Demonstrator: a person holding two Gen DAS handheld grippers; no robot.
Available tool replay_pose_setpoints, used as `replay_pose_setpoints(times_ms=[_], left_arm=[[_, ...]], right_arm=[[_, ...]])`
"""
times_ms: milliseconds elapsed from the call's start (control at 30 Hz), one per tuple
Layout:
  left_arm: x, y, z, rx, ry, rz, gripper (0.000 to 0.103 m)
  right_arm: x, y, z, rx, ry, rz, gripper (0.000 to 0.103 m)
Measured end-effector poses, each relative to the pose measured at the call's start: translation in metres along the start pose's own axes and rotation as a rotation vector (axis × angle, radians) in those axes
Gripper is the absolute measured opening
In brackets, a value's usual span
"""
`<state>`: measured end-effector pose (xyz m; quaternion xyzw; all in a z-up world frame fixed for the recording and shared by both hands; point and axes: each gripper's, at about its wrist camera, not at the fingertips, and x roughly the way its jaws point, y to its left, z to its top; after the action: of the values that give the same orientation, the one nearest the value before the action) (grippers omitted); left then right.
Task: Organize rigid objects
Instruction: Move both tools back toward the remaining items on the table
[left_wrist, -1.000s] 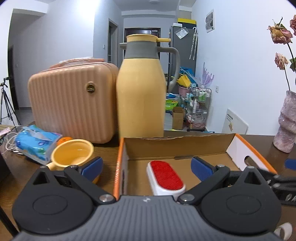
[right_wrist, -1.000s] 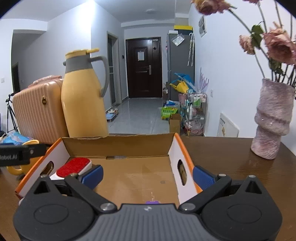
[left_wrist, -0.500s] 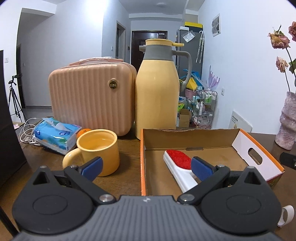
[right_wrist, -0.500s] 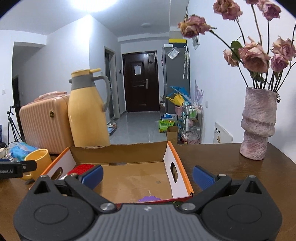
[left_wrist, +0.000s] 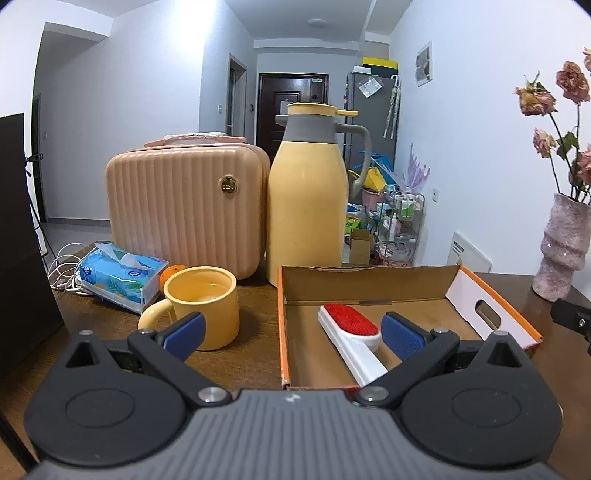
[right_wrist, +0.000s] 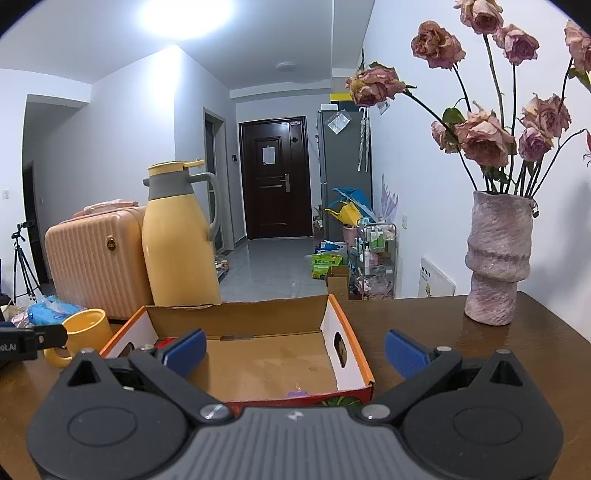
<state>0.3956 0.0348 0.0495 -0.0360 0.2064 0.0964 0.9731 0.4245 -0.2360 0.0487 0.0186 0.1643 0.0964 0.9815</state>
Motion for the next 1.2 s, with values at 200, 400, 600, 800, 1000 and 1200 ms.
replay_pose_setpoints(times_ms=[200,400,600,800,1000,1200], left_arm=[[-0.016,-0.003,-0.007,0.023,0.005,-0.012,0.103],[-0.038,-0.003,-0.017,0.037,0.011,-0.028,0.103],[-0.060,-0.001,-0.030,0.048,0.020,-0.042,0.103],[-0.079,0.002,-0.044,0.053,0.030,-0.053,0.103],[-0.096,0.005,-0.060,0.058,0.044,-0.072,0.103],[-0.109,0.004,-0.076,0.077,0.065,-0.094,0.103]], right_arm=[[-0.021,-0.001,-0.006,-0.011,0.000,-0.017,0.103],[-0.048,-0.002,-0.014,-0.016,-0.004,-0.028,0.103],[-0.075,-0.002,-0.027,-0.030,0.002,-0.041,0.103],[-0.097,0.001,-0.042,-0.045,0.025,-0.045,0.103],[-0.117,0.007,-0.058,-0.056,0.043,-0.031,0.103],[-0.133,0.015,-0.078,-0.075,0.075,-0.017,0.103]])
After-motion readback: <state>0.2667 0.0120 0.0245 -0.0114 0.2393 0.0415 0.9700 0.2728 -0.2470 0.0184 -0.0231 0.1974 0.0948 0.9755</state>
